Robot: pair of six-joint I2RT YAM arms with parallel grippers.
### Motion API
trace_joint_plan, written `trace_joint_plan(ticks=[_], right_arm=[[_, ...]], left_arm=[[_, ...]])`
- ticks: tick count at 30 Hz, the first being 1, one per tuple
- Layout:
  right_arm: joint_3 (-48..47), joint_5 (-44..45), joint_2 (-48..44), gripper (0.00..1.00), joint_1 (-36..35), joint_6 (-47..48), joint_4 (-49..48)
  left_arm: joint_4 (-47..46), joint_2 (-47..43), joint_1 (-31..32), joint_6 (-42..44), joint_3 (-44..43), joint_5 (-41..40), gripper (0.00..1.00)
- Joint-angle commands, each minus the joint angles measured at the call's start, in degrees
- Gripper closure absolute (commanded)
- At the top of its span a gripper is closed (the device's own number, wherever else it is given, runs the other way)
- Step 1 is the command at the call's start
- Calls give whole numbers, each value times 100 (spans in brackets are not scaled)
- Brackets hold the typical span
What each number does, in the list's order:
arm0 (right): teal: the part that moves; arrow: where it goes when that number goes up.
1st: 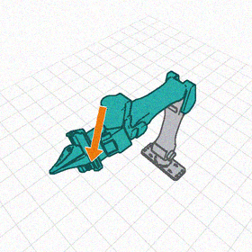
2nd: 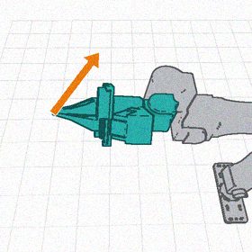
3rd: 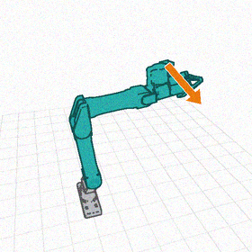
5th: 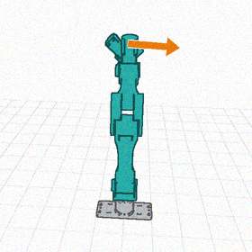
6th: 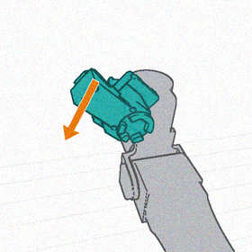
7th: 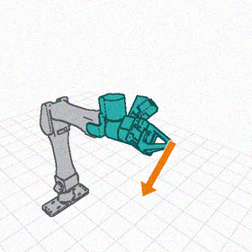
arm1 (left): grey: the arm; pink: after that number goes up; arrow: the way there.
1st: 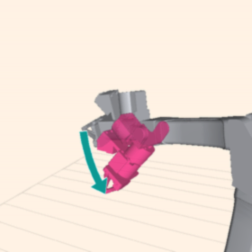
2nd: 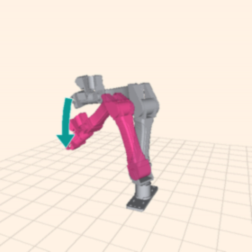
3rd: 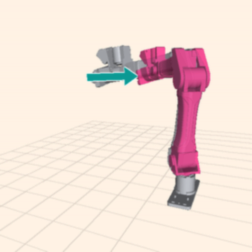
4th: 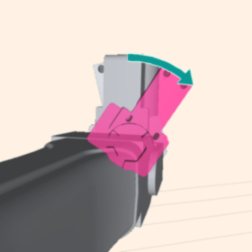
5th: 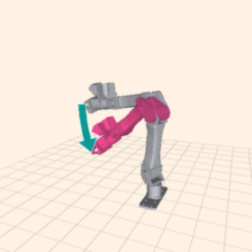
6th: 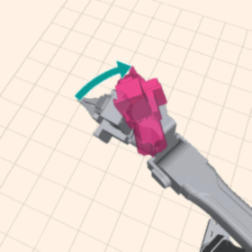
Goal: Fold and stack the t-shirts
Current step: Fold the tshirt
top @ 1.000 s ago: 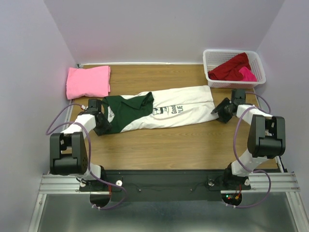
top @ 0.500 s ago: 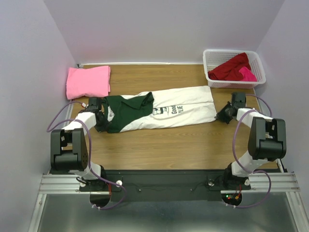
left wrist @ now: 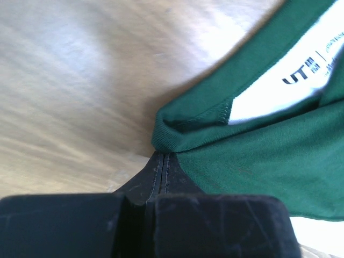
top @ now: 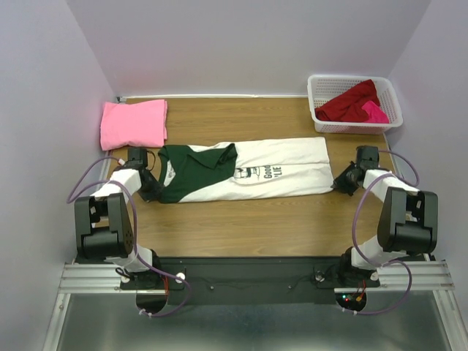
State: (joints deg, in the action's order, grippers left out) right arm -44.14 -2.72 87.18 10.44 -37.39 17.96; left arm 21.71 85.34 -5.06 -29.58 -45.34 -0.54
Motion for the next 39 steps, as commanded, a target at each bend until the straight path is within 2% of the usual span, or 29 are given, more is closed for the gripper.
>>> trace_joint_plan(ticks=[1, 5, 7, 9, 10, 11, 12, 13, 15, 16, 20, 23, 27, 28, 30, 34, 37, 39], right_arm=[[256, 562, -174, 99, 125, 135, 551], [345, 571, -271, 96, 134, 74, 551], [327, 492, -263, 91, 134, 91, 542], [266, 352, -280, 86, 134, 117, 542], [239, 316, -306, 79, 134, 135, 551], [222, 299, -385, 75, 134, 135, 551], [178, 116, -455, 68, 134, 205, 551], [143, 18, -517, 61, 134, 240, 560], [12, -52, -718, 46, 125, 275, 595], [-50, -88, -780, 44, 125, 311, 665], [-410, -141, -1185, 40, -32, 503, 735], [-858, -176, -1247, 40, -348, 828, 771], [-1385, -307, -966, 41, -1034, 1110, 789], [-1430, -369, -913, 40, -1165, 1119, 788], [-1509, -561, -746, 40, -1245, 1128, 762], [-1484, -747, -623, 32, -1307, 1260, 736], [-1422, -835, -667, 23, -1325, 1409, 718], [-1396, -914, -684, 21, -1334, 1497, 718]], left_arm=[[588, -202, -276, 102, 87, -316, 100], [562, -193, -364, 128, 87, -254, 100], [536, -202, -364, 146, 113, -175, 100], [500, -272, -338, 207, 122, -70, 95], [509, -325, -329, 242, 131, 0, 91], [535, -456, -320, 269, 131, 10, 80], [553, -535, -311, 286, 122, 18, 73], [614, -727, -311, 295, 105, 18, 59], [702, -922, -311, 295, 52, -34, 44], [798, -1114, -311, 304, -18, -87, 32], [992, -1528, -268, 287, -325, -236, 16], [1045, -1696, -75, 225, -642, -316, 14], [1001, -1373, 969, 112, -1195, -394, 14], [993, -1249, 1433, 50, -1431, -316, 15], [809, -890, 1779, -239, -1582, -132, 15], [413, -221, 2455, -574, -1934, 27, 18], [97, 341, 2624, -697, -2136, 236, 18], [-175, 701, 2694, -768, -2259, 360, 18]])
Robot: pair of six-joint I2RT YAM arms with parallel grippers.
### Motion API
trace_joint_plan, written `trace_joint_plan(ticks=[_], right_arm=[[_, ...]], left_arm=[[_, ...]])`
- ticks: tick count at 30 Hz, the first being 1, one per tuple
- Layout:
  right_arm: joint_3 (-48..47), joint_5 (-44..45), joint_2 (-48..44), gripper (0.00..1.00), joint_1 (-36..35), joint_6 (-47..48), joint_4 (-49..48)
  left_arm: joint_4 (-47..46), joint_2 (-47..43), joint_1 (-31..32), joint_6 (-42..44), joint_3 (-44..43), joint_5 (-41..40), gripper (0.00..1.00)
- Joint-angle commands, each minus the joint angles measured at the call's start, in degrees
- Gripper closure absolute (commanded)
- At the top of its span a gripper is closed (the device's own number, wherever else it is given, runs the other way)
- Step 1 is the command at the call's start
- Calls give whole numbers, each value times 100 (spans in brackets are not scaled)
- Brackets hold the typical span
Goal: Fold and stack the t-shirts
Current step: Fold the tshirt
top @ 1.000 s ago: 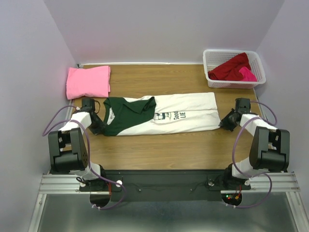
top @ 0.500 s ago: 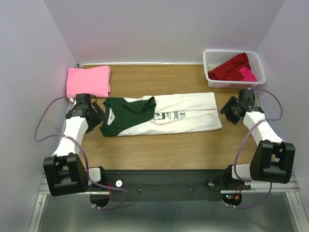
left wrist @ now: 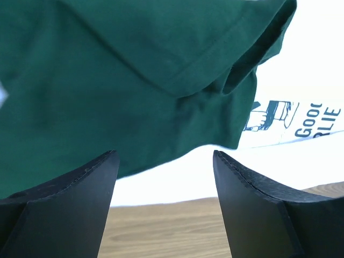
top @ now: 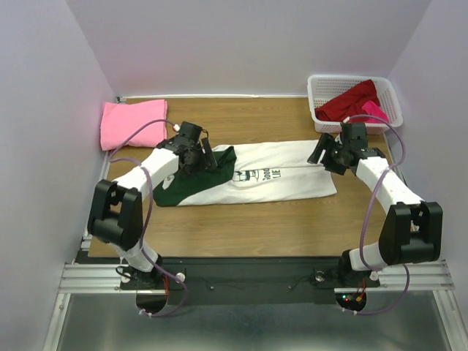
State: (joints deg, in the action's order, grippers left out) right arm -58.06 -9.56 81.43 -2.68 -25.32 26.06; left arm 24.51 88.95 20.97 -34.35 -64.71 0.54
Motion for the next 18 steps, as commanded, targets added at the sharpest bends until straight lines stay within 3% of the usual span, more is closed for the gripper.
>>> trace_joint_plan(ticks=[1, 9, 18], right_arm=[[14, -239, -127, 21, -14, 300, -93], [155, -406, -154, 20, -14, 361, -101], [199, -406, -171, 20, -14, 396, -93]], left_arm=[[-534, 464, 109, -318, -375, 263, 18], [-1070, 1519, 205, -529, -833, 61, 18], [-1212, 1863, 206, -397, -1351, -352, 18]])
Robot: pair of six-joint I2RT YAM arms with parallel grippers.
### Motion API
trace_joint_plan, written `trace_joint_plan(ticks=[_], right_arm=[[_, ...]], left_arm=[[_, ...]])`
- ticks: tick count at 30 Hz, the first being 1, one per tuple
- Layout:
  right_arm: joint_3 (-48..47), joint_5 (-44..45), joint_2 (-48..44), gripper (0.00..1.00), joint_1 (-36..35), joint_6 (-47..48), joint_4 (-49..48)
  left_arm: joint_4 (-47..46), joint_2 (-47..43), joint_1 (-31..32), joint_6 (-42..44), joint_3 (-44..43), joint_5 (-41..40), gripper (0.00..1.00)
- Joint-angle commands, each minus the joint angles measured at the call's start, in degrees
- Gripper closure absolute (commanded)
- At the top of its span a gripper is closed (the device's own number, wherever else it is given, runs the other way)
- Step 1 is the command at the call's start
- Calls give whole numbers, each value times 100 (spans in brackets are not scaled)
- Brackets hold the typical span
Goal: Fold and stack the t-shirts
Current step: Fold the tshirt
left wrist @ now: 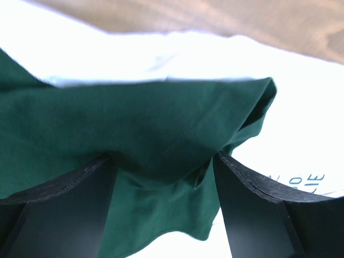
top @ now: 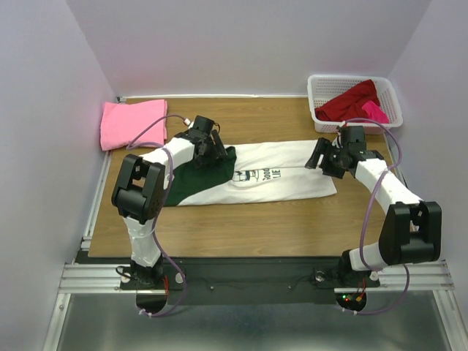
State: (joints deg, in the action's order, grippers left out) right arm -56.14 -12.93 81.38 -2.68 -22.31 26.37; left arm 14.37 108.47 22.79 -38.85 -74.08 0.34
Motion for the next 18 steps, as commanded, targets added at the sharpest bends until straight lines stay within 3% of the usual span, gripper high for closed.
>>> trace_joint_plan(ticks=[1, 10, 18], right_arm=[[15, -78, -158, 21, -14, 86, -132], [-37, -183, -176, 21, -22, 139, -132], [-11, -368, -114, 21, -14, 174, -176]], left_arm=[[-207, -71, 15, 70, -457, -368, 18], [-31, 219, -134, 290, -977, -491, 19], [21, -89, -213, 334, -528, -649, 33]])
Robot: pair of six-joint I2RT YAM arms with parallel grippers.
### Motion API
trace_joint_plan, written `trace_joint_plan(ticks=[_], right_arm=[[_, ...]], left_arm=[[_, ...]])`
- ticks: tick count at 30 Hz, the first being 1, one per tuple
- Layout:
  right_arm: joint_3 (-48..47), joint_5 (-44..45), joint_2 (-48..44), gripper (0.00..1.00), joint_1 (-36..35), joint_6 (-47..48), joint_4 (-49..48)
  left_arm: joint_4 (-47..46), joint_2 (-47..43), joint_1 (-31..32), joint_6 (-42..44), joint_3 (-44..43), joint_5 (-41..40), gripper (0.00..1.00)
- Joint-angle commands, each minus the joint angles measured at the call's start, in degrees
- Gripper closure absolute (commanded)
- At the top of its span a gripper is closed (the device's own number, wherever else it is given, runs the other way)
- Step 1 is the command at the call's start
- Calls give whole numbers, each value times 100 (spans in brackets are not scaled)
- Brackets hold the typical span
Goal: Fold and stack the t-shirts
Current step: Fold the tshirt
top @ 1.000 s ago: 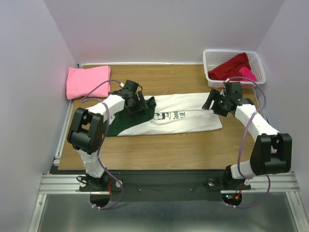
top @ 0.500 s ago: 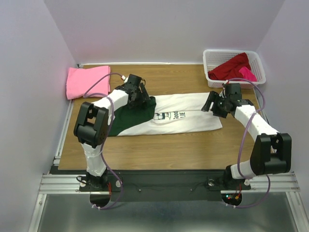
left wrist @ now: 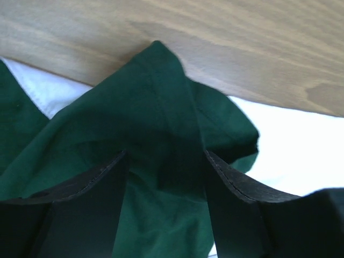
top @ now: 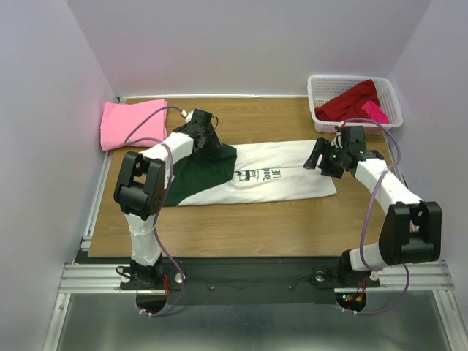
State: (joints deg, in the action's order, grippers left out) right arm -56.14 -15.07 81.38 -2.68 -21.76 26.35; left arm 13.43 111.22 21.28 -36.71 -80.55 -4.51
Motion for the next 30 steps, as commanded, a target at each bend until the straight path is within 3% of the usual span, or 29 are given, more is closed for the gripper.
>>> trace_joint_plan(ticks=[1, 6, 9, 12, 15, 16, 18, 23, 30], right_arm=[[-37, -198, -105, 21, -31, 128, -174], [-371, -619, 132, 22, -267, 435, -261], [-731, -559, 395, 23, -724, 550, -367], [-1083, -383, 869, 27, -1093, 533, -411], [-1206, -418, 1274, 36, -1165, 314, -534], [-1137, -444, 1483, 42, -1182, 199, -560], [-1093, -401, 1477, 42, -1182, 207, -561], [-601, 1180, 1187, 51, -1069, -56, -534], [-564, 2454, 897, 52, -638, 189, -377]], left_arm=[[159, -399, -80, 155, 75, -251, 33], [273, -672, -176, 681, -188, -656, 19], [388, -803, -264, 1279, -251, -770, 17], [406, -1285, -308, 1587, 196, -788, 17], [301, -1856, -308, 1614, 908, -665, 18], [344, -2189, -317, 1484, 1528, -447, 20], [336, -2314, -317, 1439, 1805, -410, 20], [160, -2421, -361, 1228, 2508, -314, 23], [116, -2394, -449, 1280, 2449, -304, 24]])
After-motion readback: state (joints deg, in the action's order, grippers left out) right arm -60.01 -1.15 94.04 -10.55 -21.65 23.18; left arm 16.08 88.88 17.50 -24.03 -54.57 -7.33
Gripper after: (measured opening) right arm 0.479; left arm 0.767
